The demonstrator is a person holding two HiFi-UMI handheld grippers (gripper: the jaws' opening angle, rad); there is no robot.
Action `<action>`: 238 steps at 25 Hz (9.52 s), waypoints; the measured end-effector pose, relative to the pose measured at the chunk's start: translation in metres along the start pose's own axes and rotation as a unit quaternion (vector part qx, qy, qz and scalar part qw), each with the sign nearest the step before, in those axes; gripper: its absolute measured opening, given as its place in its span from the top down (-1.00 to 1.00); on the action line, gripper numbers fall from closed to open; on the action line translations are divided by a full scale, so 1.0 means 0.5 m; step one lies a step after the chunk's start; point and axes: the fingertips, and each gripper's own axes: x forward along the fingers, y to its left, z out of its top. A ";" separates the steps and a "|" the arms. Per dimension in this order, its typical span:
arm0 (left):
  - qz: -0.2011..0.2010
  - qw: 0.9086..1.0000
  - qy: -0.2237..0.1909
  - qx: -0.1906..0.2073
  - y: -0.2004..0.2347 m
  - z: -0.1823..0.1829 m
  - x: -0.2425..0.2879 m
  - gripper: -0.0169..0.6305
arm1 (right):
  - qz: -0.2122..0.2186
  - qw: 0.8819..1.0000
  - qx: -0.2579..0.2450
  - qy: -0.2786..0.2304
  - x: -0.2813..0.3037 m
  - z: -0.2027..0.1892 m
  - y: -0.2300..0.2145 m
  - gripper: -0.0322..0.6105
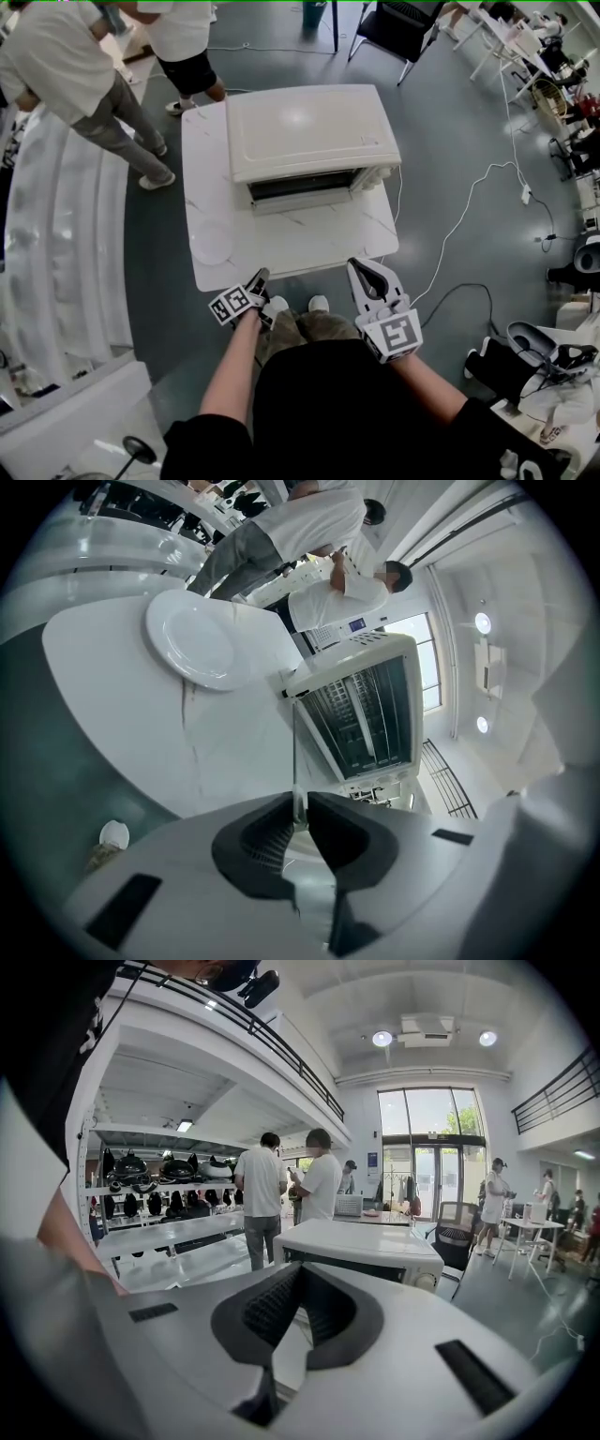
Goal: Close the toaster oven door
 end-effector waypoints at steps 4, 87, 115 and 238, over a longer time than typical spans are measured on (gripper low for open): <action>0.004 1.000 -0.005 -0.016 -0.007 0.002 -0.009 0.76 | -0.012 1.000 0.003 0.001 -0.004 0.002 -0.010 0.83; -0.030 0.970 -0.082 -0.226 -0.196 0.158 -0.025 0.75 | 0.005 1.000 -0.003 -0.026 0.034 0.061 0.021 0.83; -0.042 0.965 -0.091 -0.241 -0.259 0.231 0.002 0.66 | -0.003 0.999 -0.002 -0.044 0.050 0.095 0.007 0.83; -0.002 0.852 -0.257 0.457 -0.625 0.213 -0.276 0.89 | -0.045 0.997 0.001 -0.066 -0.021 0.118 -0.184 0.83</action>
